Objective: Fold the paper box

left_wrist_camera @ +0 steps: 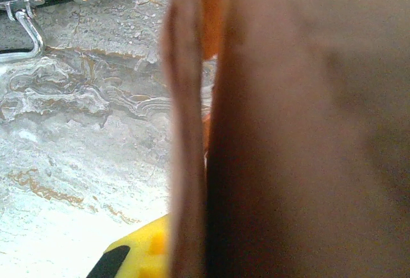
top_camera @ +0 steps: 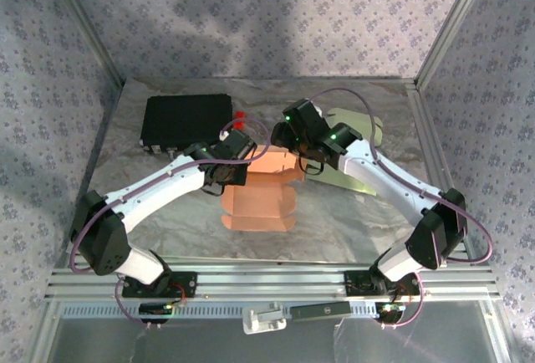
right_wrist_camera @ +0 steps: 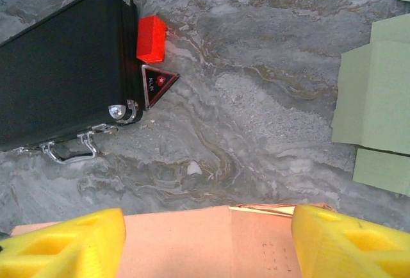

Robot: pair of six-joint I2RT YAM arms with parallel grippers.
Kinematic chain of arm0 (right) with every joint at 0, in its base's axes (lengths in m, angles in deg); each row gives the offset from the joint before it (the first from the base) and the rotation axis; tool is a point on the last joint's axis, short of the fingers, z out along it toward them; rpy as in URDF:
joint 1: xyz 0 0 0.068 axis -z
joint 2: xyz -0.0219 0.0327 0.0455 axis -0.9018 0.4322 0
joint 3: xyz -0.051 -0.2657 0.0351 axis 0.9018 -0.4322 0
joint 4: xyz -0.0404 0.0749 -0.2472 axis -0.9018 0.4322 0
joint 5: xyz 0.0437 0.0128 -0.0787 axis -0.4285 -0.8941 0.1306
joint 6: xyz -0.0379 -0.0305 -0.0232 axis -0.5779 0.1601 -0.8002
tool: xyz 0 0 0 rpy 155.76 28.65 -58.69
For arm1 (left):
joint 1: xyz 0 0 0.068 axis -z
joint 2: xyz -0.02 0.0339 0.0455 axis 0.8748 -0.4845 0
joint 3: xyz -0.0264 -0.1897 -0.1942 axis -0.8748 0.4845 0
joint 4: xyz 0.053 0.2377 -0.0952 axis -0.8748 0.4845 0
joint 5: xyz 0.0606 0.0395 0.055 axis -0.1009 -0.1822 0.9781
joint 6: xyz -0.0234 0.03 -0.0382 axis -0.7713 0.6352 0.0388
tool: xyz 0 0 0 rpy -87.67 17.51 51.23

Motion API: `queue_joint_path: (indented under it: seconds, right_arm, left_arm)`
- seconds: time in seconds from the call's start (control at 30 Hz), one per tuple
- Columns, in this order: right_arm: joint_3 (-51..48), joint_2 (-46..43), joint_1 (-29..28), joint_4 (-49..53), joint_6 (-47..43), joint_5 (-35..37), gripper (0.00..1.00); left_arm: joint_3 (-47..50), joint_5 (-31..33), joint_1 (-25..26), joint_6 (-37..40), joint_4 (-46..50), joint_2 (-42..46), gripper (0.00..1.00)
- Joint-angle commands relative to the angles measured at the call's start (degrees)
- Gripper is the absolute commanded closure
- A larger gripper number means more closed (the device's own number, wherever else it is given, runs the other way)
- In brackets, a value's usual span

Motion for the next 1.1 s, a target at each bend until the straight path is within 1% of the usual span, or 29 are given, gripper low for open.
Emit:
queue_joint_path:
  seconds: [0.0, 0.1, 0.17, 0.23, 0.3, 0.37, 0.47, 0.57, 0.7, 0.9, 1.07]
  right_arm:
    - [-1.28, -0.66, -0.86, 0.31, 0.06, 1.91, 0.31]
    - [-3.01, -4.42, -2.54, 0.46, 0.08, 6.16, 0.31]
    - [-5.97, -8.29, -4.47, -0.46, 1.22, 8.64, 0.33]
    - [-9.95, -12.3, -7.11, -2.42, 2.85, 11.11, 0.36]
    - [-16.61, -16.31, -10.18, -5.51, 4.85, 13.35, 0.37]
    - [-24.03, -19.76, -12.31, -11.44, 7.61, 12.62, 0.39]
    - [-33.1, -22.07, -14.29, -21.33, 10.7, 11.19, 0.42]
    - [-37.27, -21.41, -13.48, -27.45, 12.83, 9.54, 0.43]
    - [-37.88, -19.24, -11.76, -29.15, 13.17, 9.73, 0.44]
    - [-38.26, -17.03, -7.95, -33.46, 13.44, 7.05, 0.44]
    - [-36.94, -15.16, -7.27, -33.68, 14.03, 5.88, 0.45]
  left_arm:
    - [-1.57, 1.26, 0.52, -0.75, 0.98, 1.27, 1.0]
    - [-0.95, 1.47, 0.54, -0.97, 0.48, 1.7, 1.0]
    - [-0.83, 1.42, 0.49, -1.2, 0.34, 1.96, 1.0]
    - [-0.8, 1.42, 0.52, -1.24, 0.29, 2.05, 1.0]
    - [-0.9, 1.28, 0.51, -1.16, 0.27, 2.07, 1.0]
    - [-1.1, 1.09, 0.52, -1.02, 0.31, 2.0, 1.0]
    - [-1.25, 1.01, 0.49, -0.97, 0.2, 1.99, 1.0]
    - [-1.3, 0.56, 0.52, -1.11, 0.15, 1.98, 1.0]
    - [-1.36, 0.43, 0.51, -1.18, 0.45, 2.37, 1.0]
    - [-1.11, 0.3, 0.62, -1.2, 0.73, 3.19, 1.0]
    - [-1.09, 0.28, 0.59, -1.15, 0.8, 3.43, 1.0]
